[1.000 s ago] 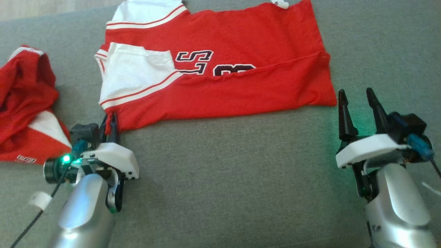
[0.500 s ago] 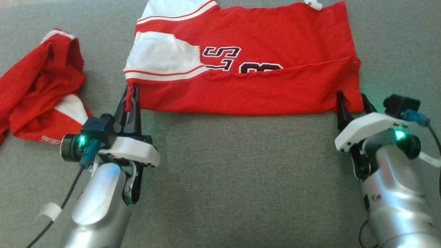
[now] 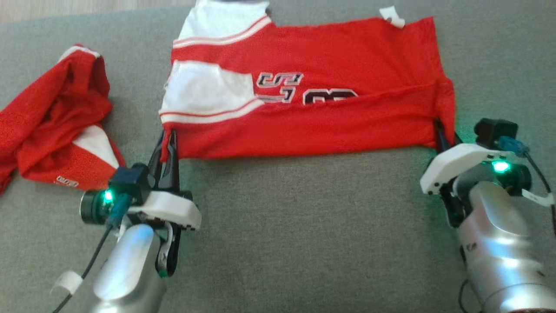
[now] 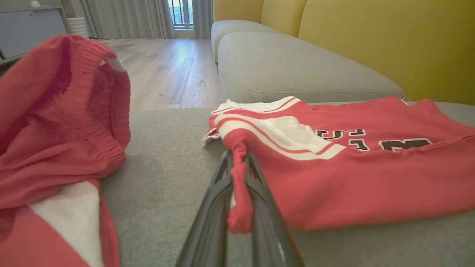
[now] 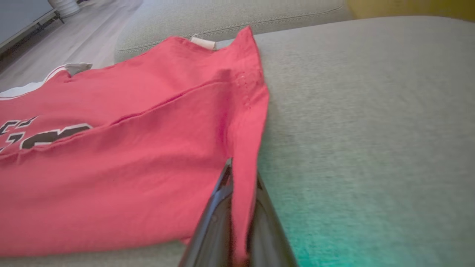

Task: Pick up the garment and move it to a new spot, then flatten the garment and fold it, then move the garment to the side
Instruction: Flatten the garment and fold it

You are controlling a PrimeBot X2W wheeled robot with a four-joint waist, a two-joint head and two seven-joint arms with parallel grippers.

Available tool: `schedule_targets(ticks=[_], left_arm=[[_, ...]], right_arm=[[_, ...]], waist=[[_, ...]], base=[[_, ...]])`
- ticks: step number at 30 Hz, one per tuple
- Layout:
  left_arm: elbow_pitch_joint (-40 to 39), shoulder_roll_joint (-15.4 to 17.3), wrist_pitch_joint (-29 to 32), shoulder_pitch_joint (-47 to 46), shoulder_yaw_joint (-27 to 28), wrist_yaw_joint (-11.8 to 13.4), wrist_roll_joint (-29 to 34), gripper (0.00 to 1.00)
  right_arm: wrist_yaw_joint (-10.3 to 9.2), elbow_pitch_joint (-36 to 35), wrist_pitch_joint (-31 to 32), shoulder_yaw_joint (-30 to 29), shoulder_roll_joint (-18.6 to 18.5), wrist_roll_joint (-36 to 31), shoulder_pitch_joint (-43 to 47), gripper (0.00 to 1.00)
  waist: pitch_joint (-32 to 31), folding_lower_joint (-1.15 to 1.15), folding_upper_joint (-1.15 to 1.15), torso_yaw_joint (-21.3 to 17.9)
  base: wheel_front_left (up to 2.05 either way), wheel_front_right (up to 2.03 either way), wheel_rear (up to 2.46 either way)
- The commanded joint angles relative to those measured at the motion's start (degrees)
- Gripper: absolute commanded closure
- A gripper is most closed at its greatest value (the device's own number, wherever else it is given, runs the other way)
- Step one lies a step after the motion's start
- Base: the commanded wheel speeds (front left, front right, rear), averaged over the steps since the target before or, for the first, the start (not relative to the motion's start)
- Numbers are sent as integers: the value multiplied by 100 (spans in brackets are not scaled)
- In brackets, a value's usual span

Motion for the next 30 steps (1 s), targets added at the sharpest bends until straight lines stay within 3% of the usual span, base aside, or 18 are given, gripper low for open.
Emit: schedule_targets(ticks=[1,8,18,26,27,28,30], left_arm=[[-128,165,-10,-47,180,28,-37,100],[-44,155,134,332,61,-19,-139,100],[-241,45,489,956,-276,-65,-200,100],[-475,65,805,1276,-500,-22,-165,100],[-489,65,834,1287,-520,-6,-154,100],[-506,63,858,1290,-536,8,-148,95],[-546,59,896,1281,-580,-19,-150,33]], right_arm=[[-4,-111,-57,31,-67,-61,56,100],[-4,-440,274,70,-502,-75,386,100],[-4,-1655,1495,480,-864,783,1504,100],[-4,-2729,2136,276,-856,945,2359,100],[-4,-2873,2147,194,-844,899,2436,74],[-4,-3007,2150,105,-813,849,2503,0],[-4,-3258,2174,-50,-696,808,2582,0]], waist=[[-111,0,0,-58],[-503,0,0,-182],[-904,0,0,-209],[-958,0,0,-213],[-955,0,0,-213],[-950,0,0,-213],[-934,0,0,-221]], base=[[0,0,0],[0,0,0],[0,0,0],[0,0,0],[0,0,0],[0,0,0],[0,0,0]])
